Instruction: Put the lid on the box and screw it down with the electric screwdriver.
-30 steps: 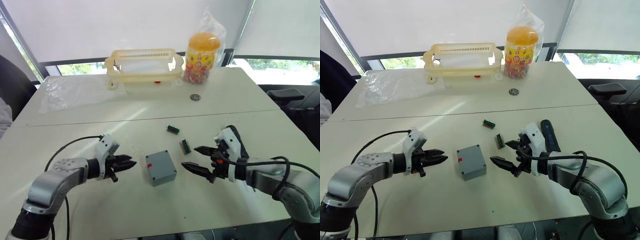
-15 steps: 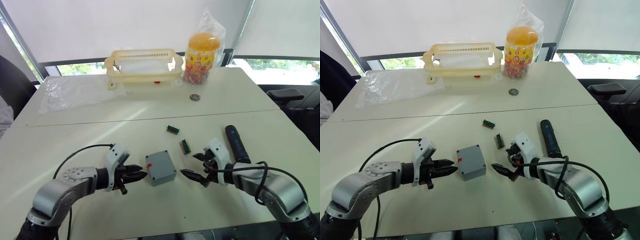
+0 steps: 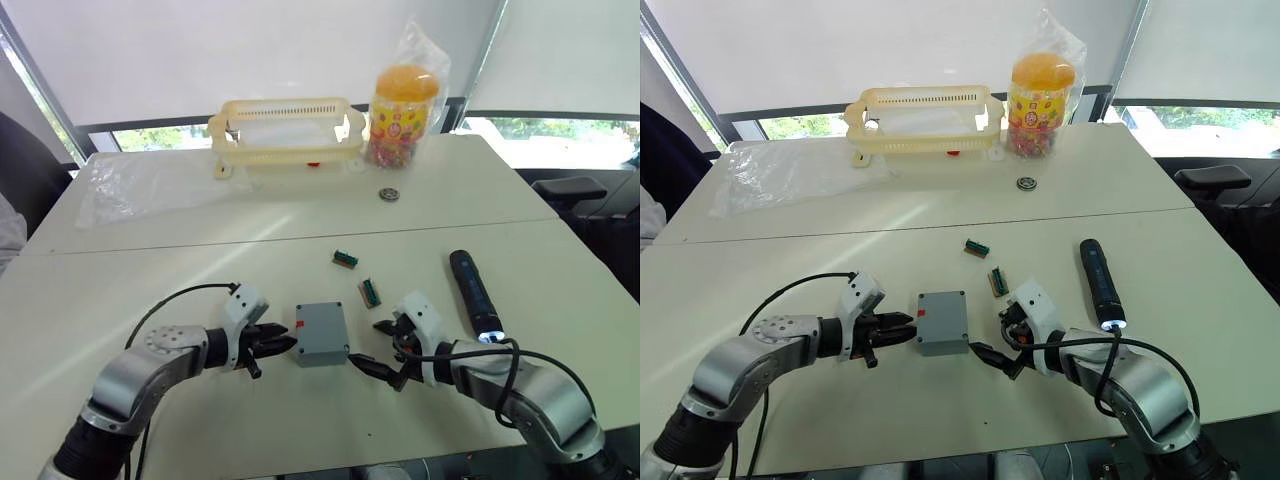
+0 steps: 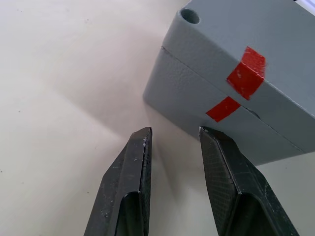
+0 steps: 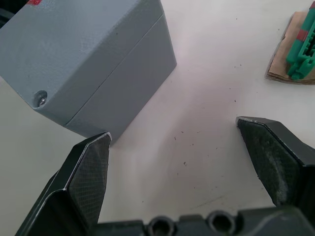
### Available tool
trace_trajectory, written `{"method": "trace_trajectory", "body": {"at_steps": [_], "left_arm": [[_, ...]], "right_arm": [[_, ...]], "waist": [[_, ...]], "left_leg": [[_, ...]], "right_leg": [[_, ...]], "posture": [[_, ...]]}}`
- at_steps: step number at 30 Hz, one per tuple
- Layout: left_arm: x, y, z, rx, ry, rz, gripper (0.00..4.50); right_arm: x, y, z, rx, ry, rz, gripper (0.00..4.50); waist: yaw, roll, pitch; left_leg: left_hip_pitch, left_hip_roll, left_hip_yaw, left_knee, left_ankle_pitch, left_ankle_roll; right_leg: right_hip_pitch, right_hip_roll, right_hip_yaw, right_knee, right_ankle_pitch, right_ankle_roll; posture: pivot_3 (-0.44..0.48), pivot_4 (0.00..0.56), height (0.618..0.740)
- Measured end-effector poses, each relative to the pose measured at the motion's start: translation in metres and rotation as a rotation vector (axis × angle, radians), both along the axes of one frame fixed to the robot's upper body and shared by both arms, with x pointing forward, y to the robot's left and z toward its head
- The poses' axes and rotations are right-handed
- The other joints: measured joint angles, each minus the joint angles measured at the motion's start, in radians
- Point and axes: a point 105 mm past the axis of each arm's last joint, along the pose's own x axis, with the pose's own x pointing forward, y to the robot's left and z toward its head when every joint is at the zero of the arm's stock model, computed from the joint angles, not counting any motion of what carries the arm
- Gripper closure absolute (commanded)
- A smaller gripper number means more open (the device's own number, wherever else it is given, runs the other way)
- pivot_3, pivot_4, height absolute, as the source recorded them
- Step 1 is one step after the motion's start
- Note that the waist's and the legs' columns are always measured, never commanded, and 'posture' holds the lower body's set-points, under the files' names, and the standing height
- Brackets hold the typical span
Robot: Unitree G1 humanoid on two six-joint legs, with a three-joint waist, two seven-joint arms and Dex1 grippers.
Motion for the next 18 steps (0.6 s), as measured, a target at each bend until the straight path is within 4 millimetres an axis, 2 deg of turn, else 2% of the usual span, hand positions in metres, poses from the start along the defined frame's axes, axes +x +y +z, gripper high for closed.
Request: {"method": "trace_trajectory", "body": {"at_steps": [10,14,16,18], "left_arm": [[-0.001,0.000,0.000,0.011,0.000,-0.024,3.00],[-0.007,0.016,0.003,0.042,0.020,-0.039,3.00],[-0.006,0.033,0.019,0.049,0.014,-0.042,3.00],[-0.003,0.042,0.053,0.034,-0.036,-0.078,3.00]], "right_arm": [[-0.002,-0.001,-0.001,-0.007,-0.002,-0.006,0.05],[0.004,-0.019,0.009,-0.030,-0.031,-0.041,0.05],[0.011,-0.031,0.029,0.021,-0.089,-0.067,0.05],[0.023,-0.048,0.053,0.082,-0.170,-0.115,0.05]], "waist": [[0.000,0.000,0.000],[-0.001,0.000,0.000],[-0.001,-0.001,0.000],[0.001,-0.001,0.000]], "left_leg": [[0.000,0.000,0.000,0.000,0.000,0.000],[0.000,0.000,0.000,0.000,0.000,0.000],[0.000,0.000,0.000,0.000,0.000,0.000],[0.000,0.000,0.000,0.000,0.000,0.000]], "right_leg": [[0.000,0.000,0.000,0.000,0.000,0.000],[0.000,0.000,0.000,0.000,0.000,0.000],[0.000,0.000,0.000,0.001,0.000,0.000],[0.000,0.000,-0.001,0.001,0.000,0.000]], "posture": [[0.000,0.150,0.740],[0.000,0.150,0.740],[0.000,0.150,0.740],[0.000,0.150,0.740]]}}
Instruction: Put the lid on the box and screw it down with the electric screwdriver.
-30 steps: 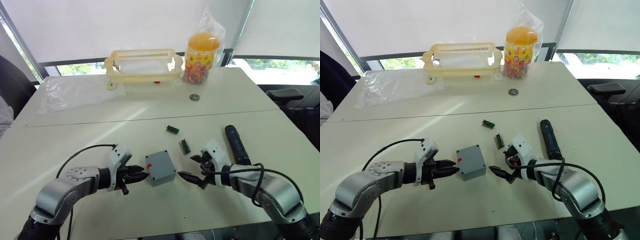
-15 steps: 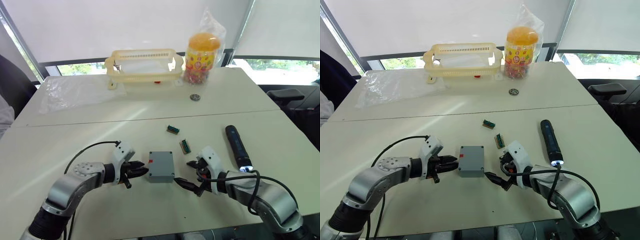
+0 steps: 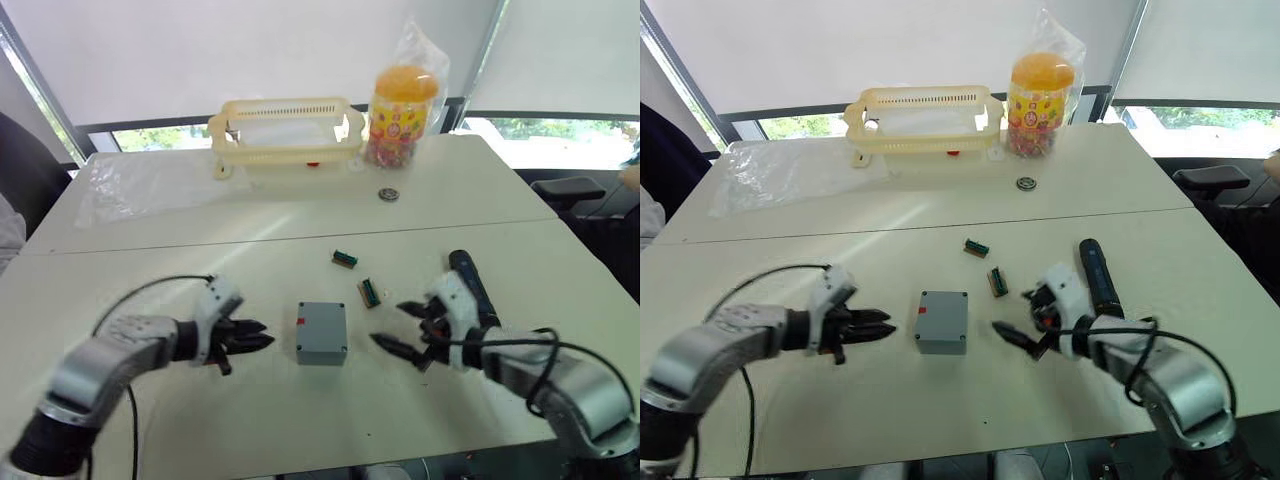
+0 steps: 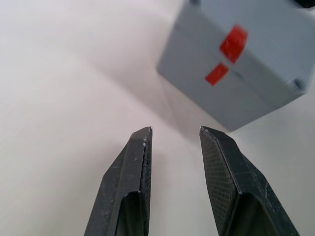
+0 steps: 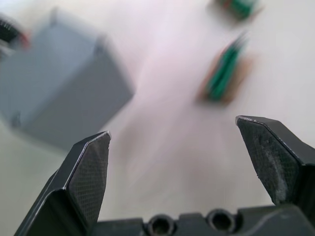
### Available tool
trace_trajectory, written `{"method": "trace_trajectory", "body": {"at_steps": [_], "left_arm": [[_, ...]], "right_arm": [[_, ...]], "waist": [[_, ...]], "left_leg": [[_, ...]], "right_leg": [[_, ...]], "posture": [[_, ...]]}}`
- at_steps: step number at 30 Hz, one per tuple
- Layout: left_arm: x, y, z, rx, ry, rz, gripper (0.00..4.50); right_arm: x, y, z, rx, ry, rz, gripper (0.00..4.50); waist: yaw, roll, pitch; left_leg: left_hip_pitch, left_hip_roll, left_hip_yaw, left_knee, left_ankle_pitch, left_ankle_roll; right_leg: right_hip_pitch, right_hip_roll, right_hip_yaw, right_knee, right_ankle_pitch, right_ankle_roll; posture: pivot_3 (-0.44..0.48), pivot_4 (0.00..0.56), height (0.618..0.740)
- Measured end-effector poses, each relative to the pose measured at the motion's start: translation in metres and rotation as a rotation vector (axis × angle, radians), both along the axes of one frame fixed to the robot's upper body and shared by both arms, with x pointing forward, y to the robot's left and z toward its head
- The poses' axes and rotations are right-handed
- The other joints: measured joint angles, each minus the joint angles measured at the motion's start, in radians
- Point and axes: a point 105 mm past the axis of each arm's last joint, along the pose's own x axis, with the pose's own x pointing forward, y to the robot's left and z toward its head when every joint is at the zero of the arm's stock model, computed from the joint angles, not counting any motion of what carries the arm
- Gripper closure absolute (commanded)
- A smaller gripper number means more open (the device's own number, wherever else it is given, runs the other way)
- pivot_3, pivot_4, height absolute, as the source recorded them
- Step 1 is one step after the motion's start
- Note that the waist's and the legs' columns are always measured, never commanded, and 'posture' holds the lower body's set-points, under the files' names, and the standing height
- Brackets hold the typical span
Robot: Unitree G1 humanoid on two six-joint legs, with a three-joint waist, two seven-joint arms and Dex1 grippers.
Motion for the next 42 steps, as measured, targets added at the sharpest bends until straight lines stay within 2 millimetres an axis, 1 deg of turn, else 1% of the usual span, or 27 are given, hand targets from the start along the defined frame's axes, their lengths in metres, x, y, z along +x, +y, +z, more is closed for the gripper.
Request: {"method": "trace_trajectory", "body": {"at_steps": [1,3,5,8,12,14,18,22,25,28,34,40,42], "left_arm": [[0.000,0.000,0.017,-0.009,-0.031,-0.033,3.00],[-0.004,-0.007,0.044,-0.023,-0.078,-0.116,3.00],[-0.008,-0.015,0.059,-0.036,-0.104,-0.185,3.00],[-0.008,-0.024,0.070,-0.026,-0.133,-0.241,3.00],[-0.004,-0.027,0.079,-0.018,-0.169,-0.230,3.00],[-0.001,-0.026,0.077,-0.005,-0.179,-0.207,3.00],[0.005,-0.021,0.060,0.040,-0.166,-0.156,3.00],[0.012,-0.014,0.051,0.073,-0.179,-0.105,3.00],[0.013,-0.011,0.047,0.084,-0.182,-0.090,3.00],[0.013,-0.011,0.045,0.082,-0.182,-0.087,3.00],[0.013,-0.012,0.042,0.074,-0.177,-0.084,3.00],[0.013,-0.012,0.042,0.073,-0.179,-0.078,3.00],[0.014,-0.013,0.041,0.070,-0.178,-0.077,3.00]], "right_arm": [[0.005,-0.006,0.010,0.024,-0.039,-0.018,0.05],[0.014,-0.013,0.022,0.067,-0.090,-0.042,0.05],[0.023,-0.013,0.023,0.093,-0.104,-0.053,0.05],[0.038,-0.007,0.012,0.083,-0.093,-0.059,0.05],[0.051,0.004,-0.007,0.056,-0.078,-0.045,0.05],[0.057,0.010,-0.013,0.051,-0.088,-0.034,0.05],[0.064,0.019,-0.021,0.041,-0.104,-0.012,0.05],[0.069,0.023,-0.024,0.031,-0.116,-0.001,0.05],[0.071,0.028,-0.025,0.024,-0.128,0.011,0.85],[0.072,0.030,-0.029,0.016,-0.126,0.015,2.35],[0.074,0.035,-0.032,0.012,-0.125,0.013,2.35],[0.076,0.034,-0.039,0.004,-0.105,0.003,2.35],[0.078,0.035,-0.037,0.000,-0.115,0.003,2.35]], "waist": [[0.002,0.000,0.000],[0.000,0.000,0.000],[-0.004,0.000,0.000],[-0.012,0.000,0.000],[-0.014,0.000,0.000],[-0.017,0.000,0.000],[-0.024,0.000,0.000],[-0.026,0.000,0.000],[-0.028,0.000,0.000],[-0.028,0.000,0.000],[-0.029,0.000,0.000],[-0.029,0.000,0.000],[-0.030,0.000,0.000]], "left_leg": [[0.000,0.000,0.000,0.000,0.000,0.000],[0.001,0.000,0.001,0.000,0.000,0.000],[0.001,0.000,0.002,0.000,0.000,0.000],[0.001,0.000,0.002,-0.001,0.000,0.000],[0.001,0.000,0.001,-0.001,0.000,0.000],[0.001,0.000,0.002,-0.001,0.000,0.000],[0.001,0.000,0.002,-0.001,0.000,0.000],[0.001,0.000,0.002,-0.001,0.000,0.000],[0.001,0.000,0.002,-0.001,0.000,0.000],[0.001,0.000,0.002,-0.001,0.000,0.000],[0.001,0.000,0.002,-0.001,0.000,0.000],[0.001,0.000,0.002,-0.001,0.000,0.000],[0.001,0.000,0.002,-0.001,0.000,0.000]], "right_leg": [[0.001,0.000,0.000,0.000,0.000,0.000],[0.002,0.000,0.000,-0.001,0.000,0.000],[0.002,0.000,0.001,-0.001,0.000,0.000],[0.000,0.000,0.001,0.000,0.000,0.000],[0.000,0.001,0.001,0.001,0.000,0.000],[0.000,0.000,0.001,0.001,0.000,0.000],[0.000,0.000,0.001,0.001,0.000,0.000],[0.000,0.000,0.001,0.001,0.000,0.000],[0.000,0.000,0.001,0.001,0.000,0.000],[0.000,0.000,0.001,0.001,0.000,0.000],[0.000,0.000,0.001,0.001,0.000,0.000],[0.000,0.000,0.001,0.001,0.000,0.000],[0.000,0.000,0.001,0.001,0.000,0.000]], "posture": [[0.000,0.150,0.740],[0.000,0.150,0.740],[0.000,0.150,0.740],[0.000,0.150,0.740],[0.000,0.150,0.740],[0.000,0.150,0.740],[0.000,0.150,0.740],[0.000,0.150,0.740],[0.000,0.150,0.740],[0.000,0.150,0.740],[0.000,0.150,0.740],[0.000,0.150,0.740],[0.000,0.150,0.740]]}}
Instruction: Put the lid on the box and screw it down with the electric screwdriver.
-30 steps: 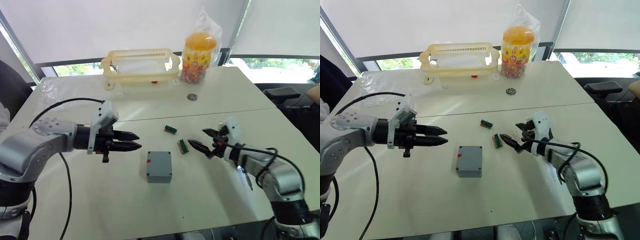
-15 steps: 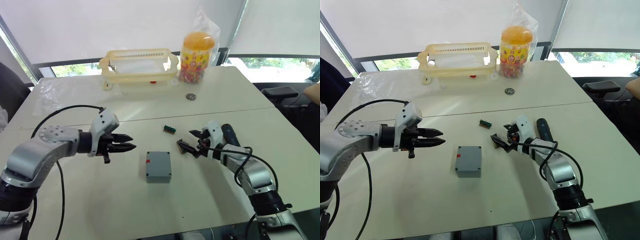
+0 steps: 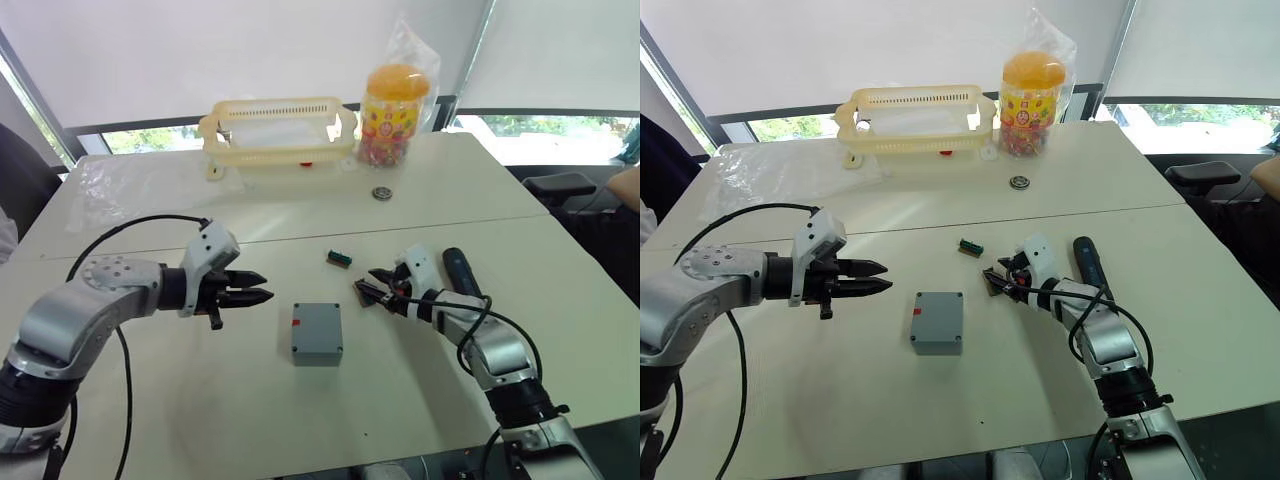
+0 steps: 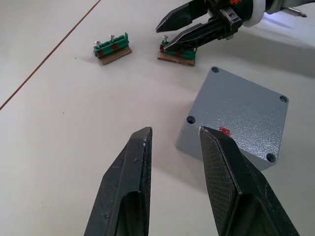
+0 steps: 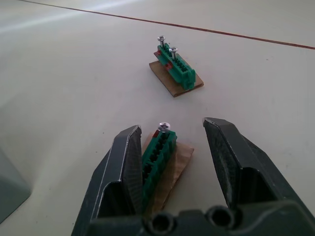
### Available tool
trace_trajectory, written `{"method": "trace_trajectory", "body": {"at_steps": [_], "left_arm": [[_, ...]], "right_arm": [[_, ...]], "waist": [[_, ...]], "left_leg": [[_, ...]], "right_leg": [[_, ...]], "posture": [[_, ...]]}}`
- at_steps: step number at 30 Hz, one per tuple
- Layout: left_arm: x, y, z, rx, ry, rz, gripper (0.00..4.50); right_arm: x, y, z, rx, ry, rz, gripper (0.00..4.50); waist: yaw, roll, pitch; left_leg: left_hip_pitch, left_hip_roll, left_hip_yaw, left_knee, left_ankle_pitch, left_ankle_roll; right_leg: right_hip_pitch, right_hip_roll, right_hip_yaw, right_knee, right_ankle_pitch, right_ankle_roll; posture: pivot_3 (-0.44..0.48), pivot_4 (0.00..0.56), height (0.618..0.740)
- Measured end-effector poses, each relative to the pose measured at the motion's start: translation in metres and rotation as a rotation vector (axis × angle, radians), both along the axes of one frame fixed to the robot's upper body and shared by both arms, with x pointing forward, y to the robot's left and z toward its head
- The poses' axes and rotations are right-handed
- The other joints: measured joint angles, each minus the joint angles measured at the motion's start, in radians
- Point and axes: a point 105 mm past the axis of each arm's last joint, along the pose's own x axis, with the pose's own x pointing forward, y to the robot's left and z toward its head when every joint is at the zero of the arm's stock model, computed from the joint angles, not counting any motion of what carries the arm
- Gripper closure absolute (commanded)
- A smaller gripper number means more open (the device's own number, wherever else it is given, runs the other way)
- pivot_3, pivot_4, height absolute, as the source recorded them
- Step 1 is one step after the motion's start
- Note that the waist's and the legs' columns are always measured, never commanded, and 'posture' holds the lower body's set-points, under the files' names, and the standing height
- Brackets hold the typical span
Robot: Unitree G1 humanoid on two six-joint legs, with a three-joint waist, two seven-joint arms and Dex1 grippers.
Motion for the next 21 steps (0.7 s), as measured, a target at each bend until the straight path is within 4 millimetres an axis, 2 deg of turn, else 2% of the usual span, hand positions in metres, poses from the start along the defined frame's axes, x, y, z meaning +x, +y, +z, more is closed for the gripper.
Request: {"method": "trace_trajectory", "body": {"at_steps": [1,3,4,6,7,21], "left_arm": [[-0.0002,0.0000,-0.0010,-0.001,0.003,0.001,3.00],[-0.0008,0.0009,-0.0041,-0.002,0.013,0.006,3.00],[-0.0010,0.0009,-0.0052,-0.001,0.016,0.007,3.00],[-0.0014,0.0008,-0.0069,0.001,0.022,0.006,3.00],[-0.0015,0.0010,-0.0075,0.001,0.023,0.007,3.00],[-0.0005,0.0024,-0.0081,0.012,0.015,0.014,3.00]], "right_arm": [[0.0006,0.0007,0.0011,0.001,-0.004,0.001,2.35],[0.0010,0.0027,0.0012,0.008,-0.008,0.004,2.91],[0.0010,0.0033,0.0009,0.010,-0.008,0.005,3.24],[0.0013,0.0037,-0.0010,0.012,-0.002,0.003,4.24],[0.0013,0.0041,-0.0011,0.012,-0.002,0.003,4.43],[0.0018,0.0022,0.0009,0.015,-0.008,-0.004,4.43]], "waist": [[0.000,0.000,0.000],[0.000,0.000,0.000],[0.000,0.000,0.000],[0.000,0.000,0.000],[0.000,0.000,0.000],[0.000,0.000,0.000]], "left_leg": [[0.000,0.000,0.000,0.000,0.000,0.000],[0.000,0.000,0.000,0.000,0.000,0.000],[0.000,0.000,0.000,0.000,0.000,0.000],[0.000,0.000,0.000,0.000,0.000,0.000],[0.000,0.000,0.000,0.000,0.000,0.000],[0.000,0.000,0.000,0.000,0.000,0.000]], "right_leg": [[0.000,0.000,0.000,0.000,0.000,0.000],[0.000,0.000,0.000,0.000,0.000,0.000],[0.000,0.000,0.000,0.000,0.000,0.000],[0.000,0.000,0.000,0.000,0.000,0.000],[0.000,0.000,0.000,0.000,0.000,0.000],[0.000,0.000,0.000,0.000,0.000,0.000]], "posture": [[0.000,0.150,0.740],[0.000,0.150,0.740],[0.000,0.150,0.740],[0.000,0.150,0.740],[0.000,0.150,0.740],[0.000,0.150,0.740]]}}
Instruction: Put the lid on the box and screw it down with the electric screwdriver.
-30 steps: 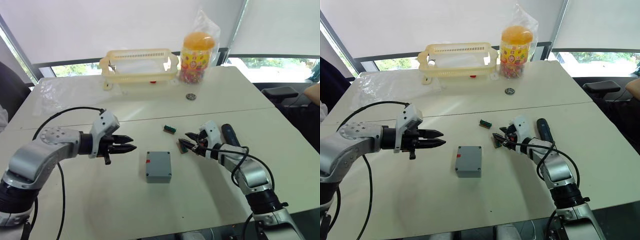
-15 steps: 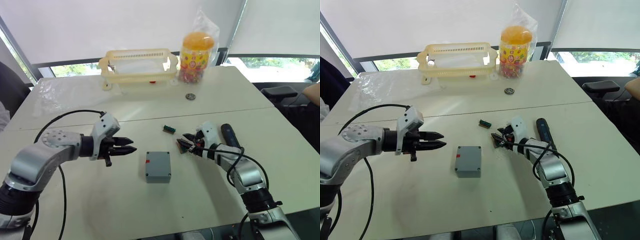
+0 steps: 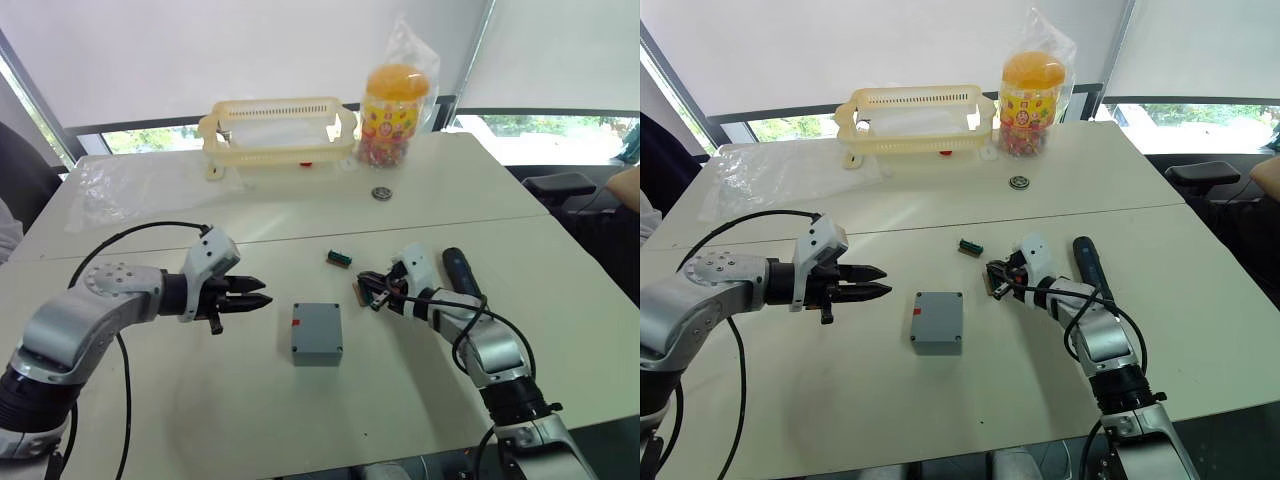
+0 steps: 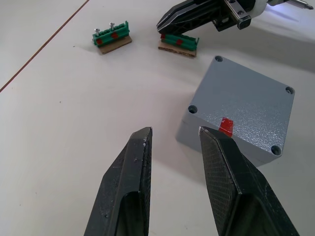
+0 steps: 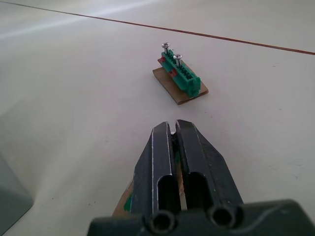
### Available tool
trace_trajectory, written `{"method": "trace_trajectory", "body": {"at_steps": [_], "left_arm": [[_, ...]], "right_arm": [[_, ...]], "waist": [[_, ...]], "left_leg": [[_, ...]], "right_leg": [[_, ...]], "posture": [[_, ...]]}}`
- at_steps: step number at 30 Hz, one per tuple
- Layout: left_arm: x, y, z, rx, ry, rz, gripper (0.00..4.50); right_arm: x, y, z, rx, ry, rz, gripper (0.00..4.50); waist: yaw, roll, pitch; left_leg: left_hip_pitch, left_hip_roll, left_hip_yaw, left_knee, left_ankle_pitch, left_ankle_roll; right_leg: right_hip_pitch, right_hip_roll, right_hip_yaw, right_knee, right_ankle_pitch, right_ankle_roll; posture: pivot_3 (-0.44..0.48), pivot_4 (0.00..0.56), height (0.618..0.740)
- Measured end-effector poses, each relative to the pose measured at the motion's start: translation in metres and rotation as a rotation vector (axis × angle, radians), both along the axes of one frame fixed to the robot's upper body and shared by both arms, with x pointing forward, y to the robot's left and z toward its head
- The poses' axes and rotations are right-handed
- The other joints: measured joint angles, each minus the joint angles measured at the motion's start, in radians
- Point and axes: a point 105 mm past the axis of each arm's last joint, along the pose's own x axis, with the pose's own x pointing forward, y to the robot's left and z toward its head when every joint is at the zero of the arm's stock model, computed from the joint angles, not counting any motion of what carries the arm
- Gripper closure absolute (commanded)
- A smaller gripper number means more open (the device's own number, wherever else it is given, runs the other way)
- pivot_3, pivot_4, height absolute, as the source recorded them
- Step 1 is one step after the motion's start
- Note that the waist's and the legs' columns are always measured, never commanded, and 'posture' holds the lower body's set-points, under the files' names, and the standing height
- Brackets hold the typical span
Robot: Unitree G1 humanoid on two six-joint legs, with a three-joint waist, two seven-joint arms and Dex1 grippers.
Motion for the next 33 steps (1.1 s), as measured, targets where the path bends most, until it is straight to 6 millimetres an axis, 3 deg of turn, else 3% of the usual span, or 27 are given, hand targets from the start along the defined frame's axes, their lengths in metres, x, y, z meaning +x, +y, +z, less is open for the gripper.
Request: {"method": "trace_trajectory", "body": {"at_steps": [14,18,22,26,33], "left_arm": [[-0.002,-0.003,-0.004,-0.008,0.010,-0.021,3.00],[-0.004,-0.003,-0.005,-0.006,0.017,-0.034,3.00],[-0.008,-0.002,-0.002,0.012,0.018,-0.067,3.00],[-0.014,0.002,0.008,0.072,-0.005,-0.127,3.00],[-0.024,-0.005,0.002,0.130,-0.011,-0.205,3.00]], "right_arm": [[-0.009,0.000,0.033,0.044,-0.045,-0.004,4.43],[-0.022,0.004,0.066,0.083,-0.104,0.042,4.43],[-0.048,0.019,0.082,0.099,-0.101,0.157,4.43],[-0.070,0.034,0.072,0.104,-0.037,0.240,4.43],[-0.075,0.043,0.057,0.086,0.006,0.256,4.43]], "waist": [[0.000,0.000,0.000],[0.001,0.000,0.000],[0.001,0.000,0.000],[0.000,0.000,0.000],[0.000,0.000,0.000]], "left_leg": [[0.000,0.000,0.000,0.000,0.000,0.000],[0.000,0.000,0.000,0.000,0.000,0.000],[0.000,0.000,-0.001,0.000,0.000,0.000],[0.000,0.000,0.000,0.000,0.000,0.000],[0.000,0.000,0.000,0.000,0.000,0.000]], "right_leg": [[0.000,0.000,0.000,0.000,0.000,0.000],[0.000,0.000,0.000,0.000,0.000,0.000],[0.000,0.000,0.000,0.000,0.000,0.000],[0.000,0.000,0.000,0.000,0.000,0.000],[0.000,0.000,0.000,0.000,0.000,0.000]], "posture": [[0.000,0.150,0.740],[0.000,0.150,0.740],[0.000,0.150,0.740],[0.000,0.150,0.740],[0.000,0.150,0.740]]}}
